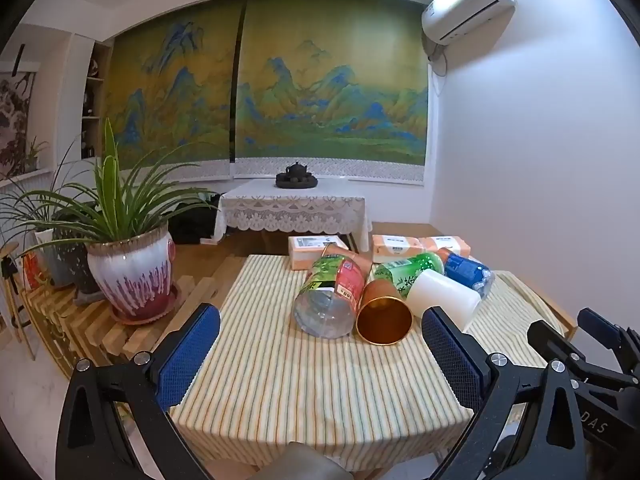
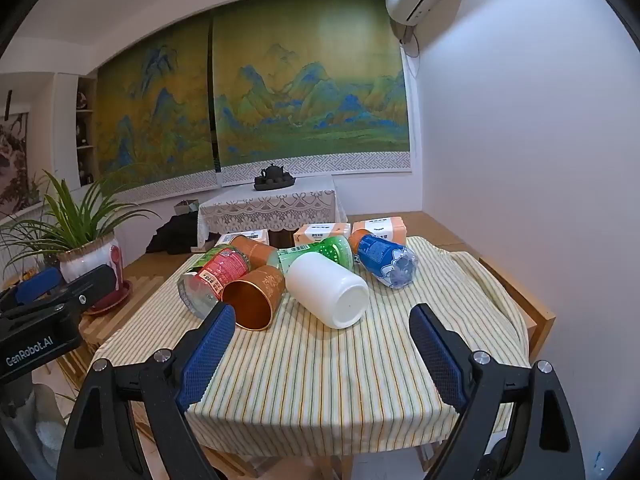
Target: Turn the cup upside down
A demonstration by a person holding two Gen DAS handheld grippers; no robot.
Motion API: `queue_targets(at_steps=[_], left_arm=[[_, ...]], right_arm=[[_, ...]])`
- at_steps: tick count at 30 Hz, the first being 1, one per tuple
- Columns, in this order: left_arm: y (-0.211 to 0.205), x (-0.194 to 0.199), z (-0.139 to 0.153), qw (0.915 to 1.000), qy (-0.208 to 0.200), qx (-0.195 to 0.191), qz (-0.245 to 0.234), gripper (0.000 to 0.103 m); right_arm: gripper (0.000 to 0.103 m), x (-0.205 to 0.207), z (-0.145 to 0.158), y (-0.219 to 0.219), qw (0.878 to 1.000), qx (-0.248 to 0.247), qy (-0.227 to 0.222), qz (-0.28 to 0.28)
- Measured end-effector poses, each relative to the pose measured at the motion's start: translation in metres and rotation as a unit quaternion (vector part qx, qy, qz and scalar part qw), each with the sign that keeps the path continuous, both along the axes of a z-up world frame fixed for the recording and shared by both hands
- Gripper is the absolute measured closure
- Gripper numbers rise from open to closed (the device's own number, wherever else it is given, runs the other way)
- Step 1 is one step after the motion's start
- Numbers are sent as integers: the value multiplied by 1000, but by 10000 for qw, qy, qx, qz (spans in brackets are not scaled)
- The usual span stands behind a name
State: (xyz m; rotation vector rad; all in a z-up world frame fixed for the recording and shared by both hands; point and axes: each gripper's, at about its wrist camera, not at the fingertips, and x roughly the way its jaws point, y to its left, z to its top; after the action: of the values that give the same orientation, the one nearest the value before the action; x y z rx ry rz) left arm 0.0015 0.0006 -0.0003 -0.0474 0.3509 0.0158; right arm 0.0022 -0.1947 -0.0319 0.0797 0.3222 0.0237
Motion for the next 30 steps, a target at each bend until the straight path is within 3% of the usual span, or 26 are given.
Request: queue_targets(at_steps=[4,6,30], left_arm=[[5,7,-2,10000,23,-43,47,1],[3,-4,2,9999,-149,-24,-42,1],[-1,0,-7,10000,21,76,-54,1]], right_arm=[[17,-1,1,0,10000,-3,-2,-13],[17,-1,1,0,10000,-12,2,-9],[14,2,9,0,10000,8,-83,-21]])
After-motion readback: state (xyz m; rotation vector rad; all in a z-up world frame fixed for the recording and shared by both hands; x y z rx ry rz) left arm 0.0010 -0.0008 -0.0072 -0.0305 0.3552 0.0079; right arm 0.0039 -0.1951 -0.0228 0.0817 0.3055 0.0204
